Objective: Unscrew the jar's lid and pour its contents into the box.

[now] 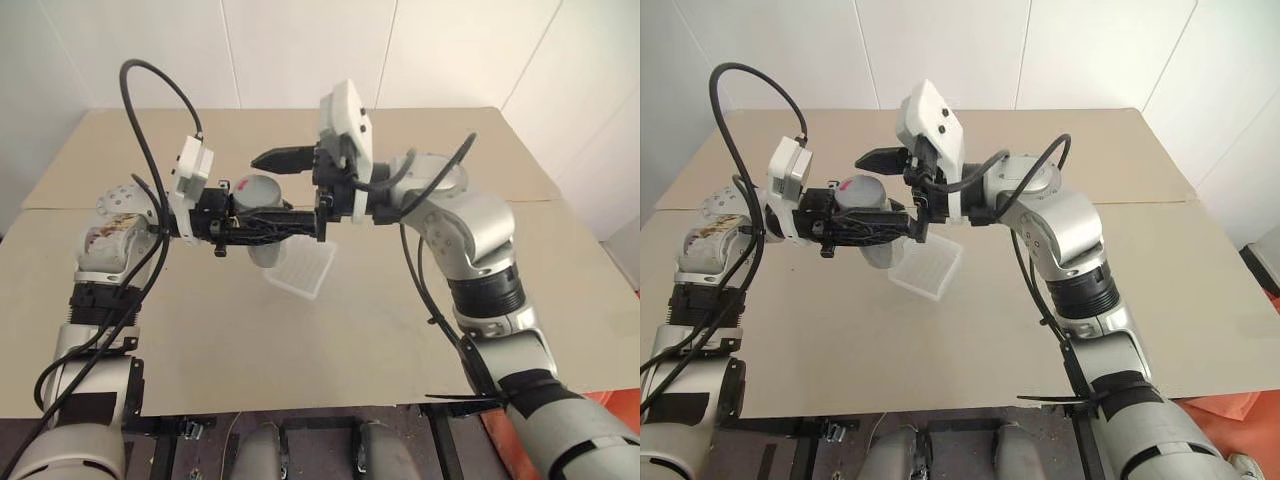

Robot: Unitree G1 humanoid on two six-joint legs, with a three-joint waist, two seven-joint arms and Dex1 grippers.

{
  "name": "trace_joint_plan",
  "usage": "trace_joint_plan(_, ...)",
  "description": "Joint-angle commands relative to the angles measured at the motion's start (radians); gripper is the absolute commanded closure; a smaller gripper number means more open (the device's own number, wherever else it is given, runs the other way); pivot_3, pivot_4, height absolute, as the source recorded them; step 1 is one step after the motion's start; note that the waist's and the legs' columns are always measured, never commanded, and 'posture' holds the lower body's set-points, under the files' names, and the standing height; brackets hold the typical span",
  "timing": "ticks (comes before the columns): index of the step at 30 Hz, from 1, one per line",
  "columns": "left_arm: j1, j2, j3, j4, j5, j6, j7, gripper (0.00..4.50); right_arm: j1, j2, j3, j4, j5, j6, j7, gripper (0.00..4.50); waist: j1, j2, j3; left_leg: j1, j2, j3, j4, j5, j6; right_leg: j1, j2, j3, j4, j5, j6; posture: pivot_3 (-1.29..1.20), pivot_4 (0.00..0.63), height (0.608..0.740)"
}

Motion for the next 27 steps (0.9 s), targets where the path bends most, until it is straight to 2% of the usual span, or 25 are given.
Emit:
trace_joint_plan(1, -0.025, 0.004, 0.020, -0.024, -0.017, -0.013, -0.004, 2.48, -0.037, 0.004, -0.008, -0.003, -0.006, -0.008, -0.010, 0.03, 0.000, 0.000, 0.000, 0.000, 0.000, 0.000, 0.000, 0.000, 0.000, 0.000, 0.000, 0.000, 0.000, 0.000, 0.000, 0.00, 0.150, 0.740)
trace_joint_plan(7, -0.019, 0.009, 0.024, -0.029, -0.016, -0.013, 0.000, 2.48, -0.051, 0.003, 0.006, 0.016, 0.005, 0.022, 0.019, 0.03, -0.002, 0.000, 0.000, 0.000, 0.000, 0.000, 0.000, 0.000, 0.000, 0.000, 0.000, 0.000, 0.000, 0.000, 0.000, 0.00, 0.150, 0.740)
trace_joint_plan(10, -0.020, 0.009, 0.025, -0.029, -0.015, -0.015, 0.003, 2.48, -0.057, 0.005, 0.016, 0.027, 0.001, 0.031, 0.031, 0.61, -0.002, 0.000, 0.000, 0.000, 0.000, 0.000, 0.000, 0.000, 0.000, 0.000, 0.000, 0.000, 0.000, 0.000, 0.000, 0.00, 0.150, 0.740)
trace_joint_plan(13, -0.019, 0.009, 0.026, -0.028, -0.013, -0.020, 0.004, 2.48, -0.065, 0.010, 0.014, 0.039, 0.005, 0.035, 0.038, 1.58, -0.002, 0.000, 0.000, 0.000, 0.000, 0.000, 0.000, 0.000, 0.000, 0.000, 0.000, 0.000, 0.000, 0.000, 0.000, 0.00, 0.150, 0.740)
trace_joint_plan(14, -0.019, 0.009, 0.026, -0.028, -0.012, -0.022, 0.004, 2.48, -0.067, 0.010, 0.013, 0.042, 0.006, 0.034, 0.042, 1.75, -0.002, 0.000, 0.000, 0.000, 0.000, 0.000, 0.000, 0.000, 0.000, 0.000, 0.000, 0.000, 0.000, 0.000, 0.000, 0.00, 0.150, 0.740)
trace_joint_plan(18, -0.020, 0.010, 0.028, -0.029, -0.011, -0.025, 0.008, 2.48, -0.078, 0.013, -0.004, 0.054, 0.018, 0.047, 0.039, 1.75, -0.002, 0.000, 0.000, 0.000, 0.000, 0.000, 0.000, 0.000, 0.000, 0.000, 0.000, 0.000, 0.000, 0.000, 0.000, 0.00, 0.150, 0.740)
trace_joint_plan(21, -0.011, 0.014, 0.028, -0.034, -0.012, -0.029, 0.006, 2.48, -0.105, 0.013, -0.072, 0.079, 0.084, 0.101, 0.039, 1.75, -0.002, 0.000, 0.000, 0.000, 0.000, 0.000, 0.000, 0.000, 0.000, 0.000, 0.000, 0.000, 0.000, 0.000, 0.000, 0.00, 0.150, 0.740)
trace_joint_plan(25, 0.011, 0.030, 0.028, -0.037, -0.001, -0.048, 0.001, 2.48, -0.148, -0.028, -0.170, 0.116, 0.155, 0.171, 0.031, 1.75, 0.000, 0.000, 0.000, 0.000, 0.000, 0.000, 0.000, 0.000, 0.000, 0.000, 0.000, 0.000, 0.000, 0.000, 0.000, 0.00, 0.150, 0.740)
trace_joint_plan(27, 0.023, 0.044, 0.044, -0.043, -0.007, -0.041, 0.013, 2.48, -0.101, -0.090, -0.171, 0.074, 0.106, 0.131, 0.011, 1.75, 0.001, 0.000, 0.000, 0.000, 0.000, 0.000, 0.000, 0.000, 0.000, 0.001, 0.000, 0.000, -0.001, 0.000, 0.000, 0.00, 0.150, 0.740)
